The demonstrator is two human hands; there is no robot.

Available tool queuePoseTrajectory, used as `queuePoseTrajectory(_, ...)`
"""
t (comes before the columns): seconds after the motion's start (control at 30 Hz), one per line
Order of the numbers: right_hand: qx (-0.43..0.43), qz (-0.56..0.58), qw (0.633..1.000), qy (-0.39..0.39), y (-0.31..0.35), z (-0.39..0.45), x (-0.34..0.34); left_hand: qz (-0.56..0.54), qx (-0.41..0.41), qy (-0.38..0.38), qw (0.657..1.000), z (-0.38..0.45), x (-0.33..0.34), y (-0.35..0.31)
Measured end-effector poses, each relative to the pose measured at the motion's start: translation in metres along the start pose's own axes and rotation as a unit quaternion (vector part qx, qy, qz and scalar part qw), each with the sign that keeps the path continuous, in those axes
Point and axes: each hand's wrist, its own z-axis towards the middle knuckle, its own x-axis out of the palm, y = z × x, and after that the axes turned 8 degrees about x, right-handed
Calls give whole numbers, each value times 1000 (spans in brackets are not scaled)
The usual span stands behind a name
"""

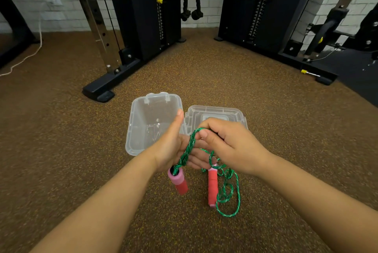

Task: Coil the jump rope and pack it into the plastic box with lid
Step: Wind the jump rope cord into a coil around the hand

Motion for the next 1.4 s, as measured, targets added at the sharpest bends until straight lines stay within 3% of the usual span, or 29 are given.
queuePoseTrajectory(0.23,23,-50,998,-34,-23,7,3,52,-48,44,997,-1,2,0)
queuePoseTrajectory(0.33,49,-28,998,-39,-37,11,7,71,-45,80,993,-5,5,-1)
queuePoseTrajectory(0.43,112,39,993,-17,-50,10,12,15,-11,91,996,-8,9,-4)
queuePoseTrajectory(0.6,219,249,942,52,-60,1,29,-28,28,53,998,-11,15,-11)
queuePoseTrajectory(0.73,250,299,919,67,-65,-7,32,-35,73,-31,996,-10,11,-12)
queuePoseTrajectory(0.87,248,327,911,34,-68,-7,28,-44,62,-68,995,-15,9,-15)
queuePoseTrajectory(1.13,186,238,952,-48,-64,9,30,-29,-28,81,996,-22,19,-22)
queuePoseTrajectory(1.2,181,238,954,-33,-69,9,35,-48,-15,60,997,-21,21,-25)
queuePoseTrajectory(1.4,195,281,937,71,-85,-5,38,-122,55,-106,985,-17,7,-29)
